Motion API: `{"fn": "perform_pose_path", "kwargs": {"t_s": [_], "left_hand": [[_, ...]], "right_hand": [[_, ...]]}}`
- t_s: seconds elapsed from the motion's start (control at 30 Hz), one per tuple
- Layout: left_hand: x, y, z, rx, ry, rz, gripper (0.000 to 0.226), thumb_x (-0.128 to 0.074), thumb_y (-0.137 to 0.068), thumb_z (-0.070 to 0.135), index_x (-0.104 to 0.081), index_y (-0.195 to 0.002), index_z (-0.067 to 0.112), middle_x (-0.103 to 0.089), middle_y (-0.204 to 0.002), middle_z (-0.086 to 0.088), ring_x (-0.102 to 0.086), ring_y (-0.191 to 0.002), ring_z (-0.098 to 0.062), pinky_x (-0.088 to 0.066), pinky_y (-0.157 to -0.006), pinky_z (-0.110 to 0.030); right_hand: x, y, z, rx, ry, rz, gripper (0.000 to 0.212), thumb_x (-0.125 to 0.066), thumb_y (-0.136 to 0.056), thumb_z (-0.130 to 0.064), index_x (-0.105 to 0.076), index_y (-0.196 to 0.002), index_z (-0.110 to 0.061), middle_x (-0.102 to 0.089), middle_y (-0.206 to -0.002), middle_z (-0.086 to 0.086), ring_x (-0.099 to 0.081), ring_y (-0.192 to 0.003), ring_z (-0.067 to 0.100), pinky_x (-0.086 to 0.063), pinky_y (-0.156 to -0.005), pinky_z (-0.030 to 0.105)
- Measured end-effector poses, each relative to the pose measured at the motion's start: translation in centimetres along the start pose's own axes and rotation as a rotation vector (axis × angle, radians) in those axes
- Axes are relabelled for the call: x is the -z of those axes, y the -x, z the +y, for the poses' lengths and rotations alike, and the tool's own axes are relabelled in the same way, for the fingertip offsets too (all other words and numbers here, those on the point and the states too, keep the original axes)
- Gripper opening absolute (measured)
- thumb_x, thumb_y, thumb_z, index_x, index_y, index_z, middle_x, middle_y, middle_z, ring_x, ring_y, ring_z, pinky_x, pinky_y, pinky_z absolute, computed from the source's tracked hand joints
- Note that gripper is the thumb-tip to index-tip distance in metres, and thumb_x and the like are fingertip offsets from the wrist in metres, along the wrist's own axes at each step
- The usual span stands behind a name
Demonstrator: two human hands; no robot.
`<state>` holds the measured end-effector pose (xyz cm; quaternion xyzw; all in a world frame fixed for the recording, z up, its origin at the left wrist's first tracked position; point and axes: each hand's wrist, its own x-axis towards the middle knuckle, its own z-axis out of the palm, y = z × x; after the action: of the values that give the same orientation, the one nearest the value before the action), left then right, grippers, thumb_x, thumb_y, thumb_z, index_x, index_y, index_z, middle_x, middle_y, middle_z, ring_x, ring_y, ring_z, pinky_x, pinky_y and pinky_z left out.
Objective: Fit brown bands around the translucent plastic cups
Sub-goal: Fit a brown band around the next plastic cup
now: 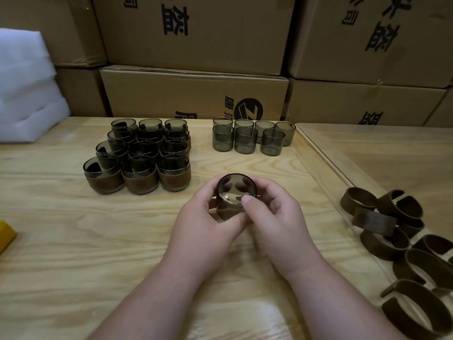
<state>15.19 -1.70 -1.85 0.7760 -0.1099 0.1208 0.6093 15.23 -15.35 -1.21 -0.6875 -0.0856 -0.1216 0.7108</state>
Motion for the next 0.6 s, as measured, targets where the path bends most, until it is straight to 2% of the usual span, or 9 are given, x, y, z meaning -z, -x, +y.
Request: {"fn": "perform_pose_path", "kwargs": {"t_s": [0.13,0.23,0.3,0.37,0.43,0.5,0.6], "left_hand": [[-0.04,0.02,-0.06,-0.008,-0.018,-0.020,0.055,-0.078,-0.069,0.036,-0.066,-0.121,0.048,-0.075,-0.107,0.023,-0.072,-0.095,-0.002,-0.056,-0.080,-0.020],[0.06,0.11,-0.17,0.005,-0.042,-0.004,0.058,-0.076,-0.067,0.029,-0.065,-0.119,0.052,-0.074,-0.107,0.025,-0.072,-0.094,0.001,-0.054,-0.080,-0.014],[0.05,0.22,-0.17,0.011,-0.073,0.000,0.061,-0.075,-0.066,0.028,-0.062,-0.118,0.057,-0.073,-0.111,0.027,-0.071,-0.095,0.003,-0.055,-0.085,-0.017],[0.04,0.28,-0.18,0.019,-0.114,-0.009,0.067,-0.077,-0.069,0.025,-0.061,-0.127,0.053,-0.072,-0.118,0.022,-0.071,-0.099,0.000,-0.056,-0.091,-0.026],[0.05,0.27,-0.31,0.013,-0.145,-0.020,0.069,-0.079,-0.072,0.021,-0.061,-0.130,0.052,-0.071,-0.120,0.021,-0.069,-0.099,-0.001,-0.056,-0.092,-0.026],[0.02,0.37,-0.29,-0.018,-0.171,-0.031,0.068,-0.078,-0.070,0.021,-0.059,-0.122,0.061,-0.070,-0.117,0.024,-0.067,-0.098,0.004,-0.051,-0.089,-0.016],[-0.06,0.40,0.09,-0.075,-0.216,-0.059,0.077,-0.080,-0.070,0.011,-0.055,-0.108,0.072,-0.066,-0.114,0.036,-0.060,-0.102,0.011,-0.042,-0.082,-0.003]], "right_hand": [[-0.14,0.10,0.07,-0.023,0.025,-0.013,0.035,-0.073,-0.077,-0.025,-0.068,-0.111,-0.024,-0.078,-0.104,-0.005,-0.074,-0.096,0.009,-0.056,-0.078,0.020],[-0.17,0.16,0.03,-0.030,0.033,-0.039,0.039,-0.077,-0.074,-0.026,-0.066,-0.112,-0.026,-0.077,-0.104,-0.008,-0.073,-0.094,0.007,-0.055,-0.076,0.018],[-0.18,0.16,0.03,-0.035,0.044,-0.046,0.043,-0.080,-0.072,-0.027,-0.066,-0.114,-0.028,-0.077,-0.105,-0.011,-0.073,-0.095,0.005,-0.055,-0.077,0.017],[-0.22,0.13,0.03,-0.046,0.070,-0.031,0.046,-0.082,-0.069,-0.031,-0.067,-0.112,-0.030,-0.077,-0.104,-0.011,-0.073,-0.095,0.005,-0.056,-0.077,0.019],[-0.27,0.13,0.10,-0.060,0.086,-0.002,0.048,-0.085,-0.065,-0.036,-0.066,-0.109,-0.030,-0.077,-0.102,-0.009,-0.074,-0.093,0.008,-0.058,-0.078,0.024],[-0.36,0.17,0.07,-0.077,0.107,0.036,0.053,-0.086,-0.059,-0.045,-0.065,-0.105,-0.030,-0.077,-0.099,-0.007,-0.075,-0.090,0.011,-0.060,-0.079,0.030],[-0.28,0.10,0.13,-0.099,0.171,0.108,0.056,-0.081,-0.054,-0.058,-0.064,-0.099,-0.029,-0.075,-0.094,-0.005,-0.074,-0.086,0.012,-0.061,-0.077,0.036]]}}
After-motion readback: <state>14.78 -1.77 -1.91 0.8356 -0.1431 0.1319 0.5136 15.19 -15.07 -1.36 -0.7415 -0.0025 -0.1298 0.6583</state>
